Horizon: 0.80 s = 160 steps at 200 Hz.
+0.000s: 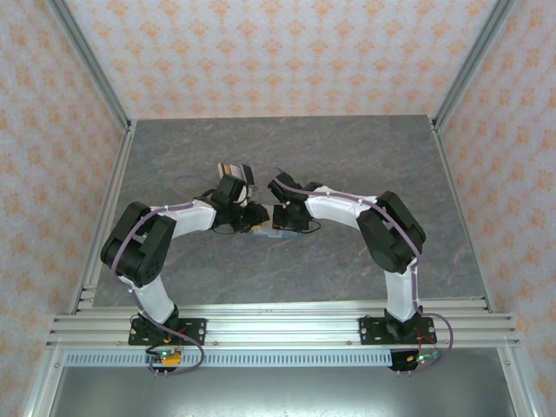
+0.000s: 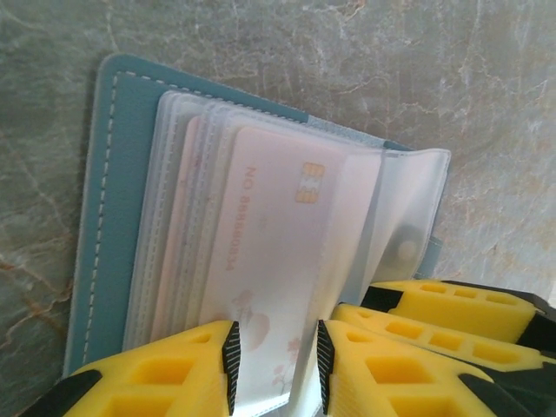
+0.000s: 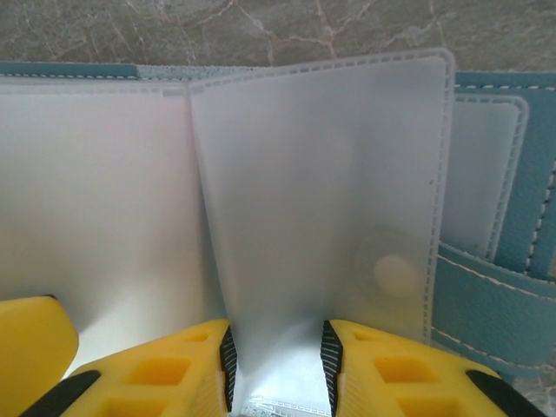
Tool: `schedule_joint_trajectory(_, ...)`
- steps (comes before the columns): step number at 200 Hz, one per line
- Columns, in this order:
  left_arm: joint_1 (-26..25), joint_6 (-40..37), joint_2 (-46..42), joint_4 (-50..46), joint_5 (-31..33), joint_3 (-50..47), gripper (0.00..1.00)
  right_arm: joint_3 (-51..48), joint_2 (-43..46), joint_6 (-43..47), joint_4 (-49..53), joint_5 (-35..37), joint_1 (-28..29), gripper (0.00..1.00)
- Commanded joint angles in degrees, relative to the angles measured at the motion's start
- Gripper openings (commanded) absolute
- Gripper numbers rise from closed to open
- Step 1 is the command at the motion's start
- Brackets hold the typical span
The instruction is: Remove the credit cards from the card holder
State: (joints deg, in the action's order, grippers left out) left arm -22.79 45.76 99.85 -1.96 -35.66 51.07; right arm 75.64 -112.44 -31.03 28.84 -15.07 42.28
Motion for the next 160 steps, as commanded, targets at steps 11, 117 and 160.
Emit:
schedule_joint_trajectory(11,-0.33,1.51,-0.05,4.26,-3.10,0.81,0.31,-3.33,3.25,-0.45,-2.07,-0.46,-1.06,0.35)
schedule_joint_trajectory(117,-6.07,3.92,5.60,7.56,-5.07,7.63,0.34,-15.14,23.53,-4.57,-8.58,12.05,-3.65,0.45)
schedule_joint_trajectory(160,-7.93,5.14,9.22,7.23,-4.15,10.71,0.40,-15.87,26.79,-4.75,-6.94,15.87,-3.85,0.54)
